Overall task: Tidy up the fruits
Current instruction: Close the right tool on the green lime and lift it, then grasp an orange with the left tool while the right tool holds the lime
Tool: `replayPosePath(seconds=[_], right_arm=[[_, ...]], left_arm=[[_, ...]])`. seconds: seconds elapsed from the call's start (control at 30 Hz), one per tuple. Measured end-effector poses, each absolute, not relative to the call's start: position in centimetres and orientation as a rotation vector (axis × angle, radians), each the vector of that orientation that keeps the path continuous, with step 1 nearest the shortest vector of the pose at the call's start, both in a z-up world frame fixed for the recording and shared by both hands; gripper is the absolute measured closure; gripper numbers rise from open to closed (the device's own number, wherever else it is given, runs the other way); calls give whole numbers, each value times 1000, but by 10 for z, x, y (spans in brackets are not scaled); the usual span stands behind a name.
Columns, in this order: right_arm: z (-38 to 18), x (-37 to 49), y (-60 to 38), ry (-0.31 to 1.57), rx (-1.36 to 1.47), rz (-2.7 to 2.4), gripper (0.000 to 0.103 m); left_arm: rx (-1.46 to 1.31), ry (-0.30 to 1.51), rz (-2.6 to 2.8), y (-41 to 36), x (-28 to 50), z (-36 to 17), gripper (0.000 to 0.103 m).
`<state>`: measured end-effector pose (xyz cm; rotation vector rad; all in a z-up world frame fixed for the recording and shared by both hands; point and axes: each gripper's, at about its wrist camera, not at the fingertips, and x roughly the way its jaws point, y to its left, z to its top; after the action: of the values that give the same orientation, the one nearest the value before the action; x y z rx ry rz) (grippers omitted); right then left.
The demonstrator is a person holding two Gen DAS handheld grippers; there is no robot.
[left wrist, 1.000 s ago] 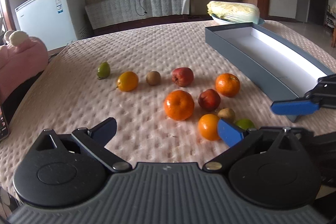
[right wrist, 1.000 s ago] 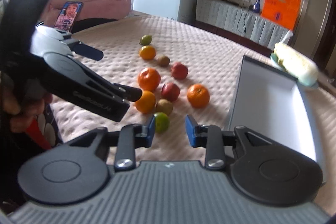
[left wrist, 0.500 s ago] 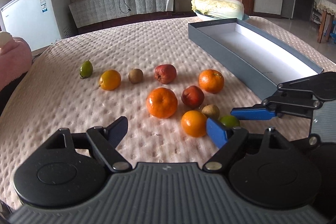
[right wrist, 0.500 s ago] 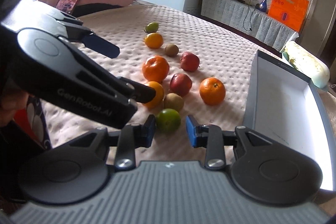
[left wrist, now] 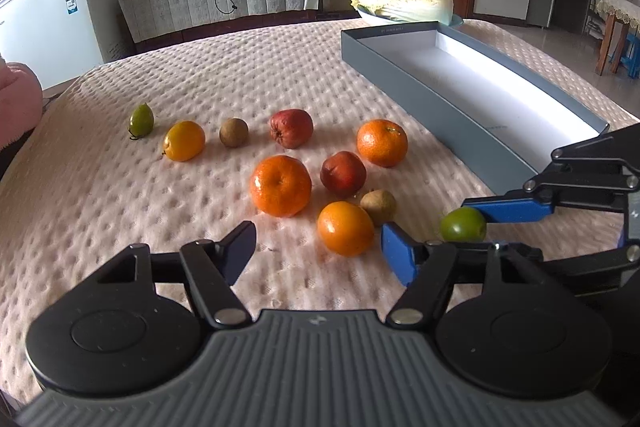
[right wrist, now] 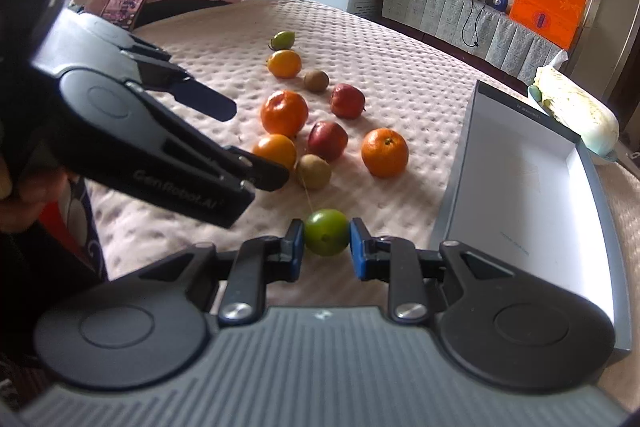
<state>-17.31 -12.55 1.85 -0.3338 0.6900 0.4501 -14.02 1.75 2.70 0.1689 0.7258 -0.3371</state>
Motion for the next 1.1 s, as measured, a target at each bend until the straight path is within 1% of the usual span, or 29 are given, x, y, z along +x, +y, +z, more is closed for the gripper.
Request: replayPosePath(seconds=[0.07,0.13,0.23,0.37,0.63,0.7,0.77,0.93,1.1], right_arm=[[20,-175,-127,690,-340,451,75],[22,-176,-129,687,-342,451,75],[23,-177,-133,688,-337,451,75],[24,-176,-136,694,-333,448,75],[30,-173,-147,690,-302,426,75],[30,-172,-147,692,-301,427,75],[30,-171,-147,694,-301,430,75],[29,-168,-147,701,-287,428,75],[29,-167,-144,701,-290,443,75]], left_arm=[[177,742,-335,14,-137,22,36],[182,748,-337,12,-135,19,38],[182,742,-335,10,-133,17,39],[157,749,-346,9,-131,17,46],[144,751,-348,4,-129,17,45],[143,750,-345,4,-129,17,44],[136,754,-338,4,-129,17,40],[126,756,-363,10,-132,17,37],[135,750,-372,11,-133,16,36]])
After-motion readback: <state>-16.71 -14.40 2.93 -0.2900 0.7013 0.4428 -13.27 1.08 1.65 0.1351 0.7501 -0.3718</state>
